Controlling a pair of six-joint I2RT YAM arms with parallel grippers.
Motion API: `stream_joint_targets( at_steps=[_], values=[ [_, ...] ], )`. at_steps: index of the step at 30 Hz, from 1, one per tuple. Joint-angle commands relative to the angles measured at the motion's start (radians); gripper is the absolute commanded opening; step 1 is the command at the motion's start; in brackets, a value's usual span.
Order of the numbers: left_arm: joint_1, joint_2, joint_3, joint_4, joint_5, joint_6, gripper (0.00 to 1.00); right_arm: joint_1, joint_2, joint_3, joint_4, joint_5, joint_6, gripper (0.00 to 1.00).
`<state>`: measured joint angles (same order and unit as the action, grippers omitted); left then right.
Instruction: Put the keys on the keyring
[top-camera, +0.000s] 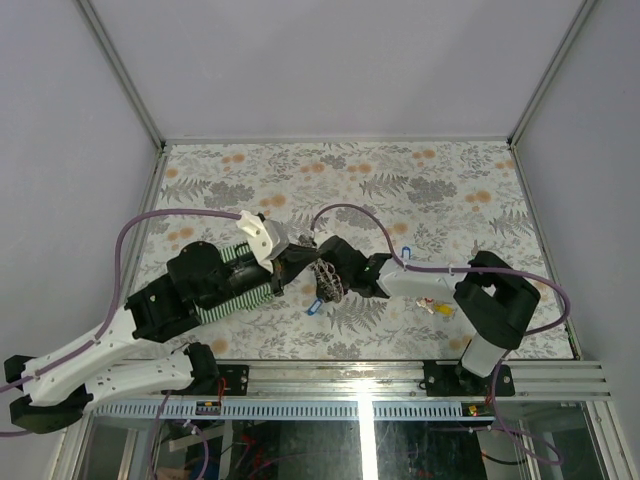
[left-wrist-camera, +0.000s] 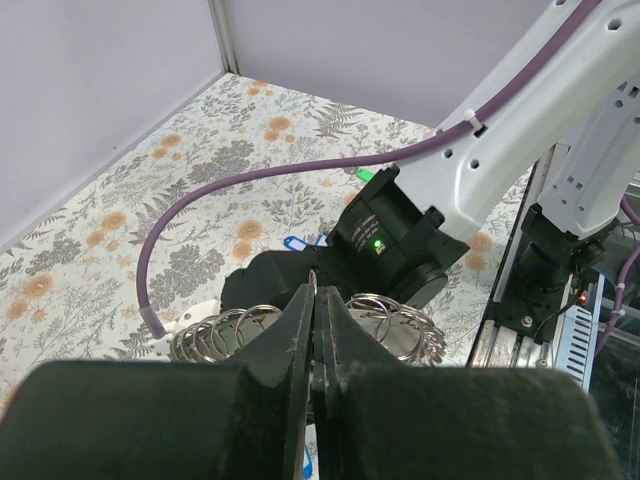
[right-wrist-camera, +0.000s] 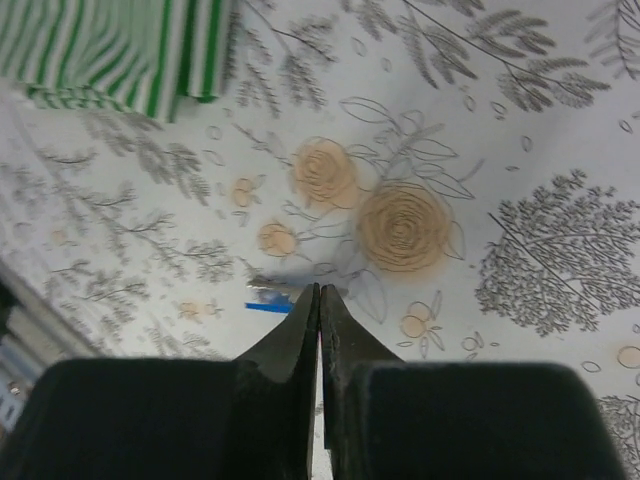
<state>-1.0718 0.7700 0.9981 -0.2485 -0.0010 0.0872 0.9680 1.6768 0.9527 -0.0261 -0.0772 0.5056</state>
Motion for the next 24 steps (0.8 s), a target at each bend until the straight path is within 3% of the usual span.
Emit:
stream_joint_targets(
  at_steps=[1,4,9,12,21,24],
  values=[
    [-0.003,-0.001,0.033,0.03,0.002,-0.002,0.0,-0.002,0.045,-0.003,-0.012,0.128,0.021,0.03],
    [-0.003,-0.008,0.029,0.031,0.003,-0.01,0.0,-0.003,0.034,-0.018,-0.006,0.168,0.031,0.08],
    [-0.004,-0.016,0.021,0.033,0.002,-0.016,0.0,-0.008,-0.024,-0.042,0.008,0.21,0.023,0.27],
    [-0.002,-0.019,0.017,0.039,0.013,-0.015,0.0,-0.016,-0.087,-0.067,0.031,0.218,0.008,0.33],
    [-0.004,-0.033,-0.008,0.059,0.065,-0.004,0.0,-0.056,-0.414,-0.212,0.122,0.274,-0.147,0.37],
    [-0.003,-0.032,-0.015,0.061,0.095,0.005,0.0,-0.059,-0.531,-0.22,0.057,0.251,-0.249,0.37]
  ],
)
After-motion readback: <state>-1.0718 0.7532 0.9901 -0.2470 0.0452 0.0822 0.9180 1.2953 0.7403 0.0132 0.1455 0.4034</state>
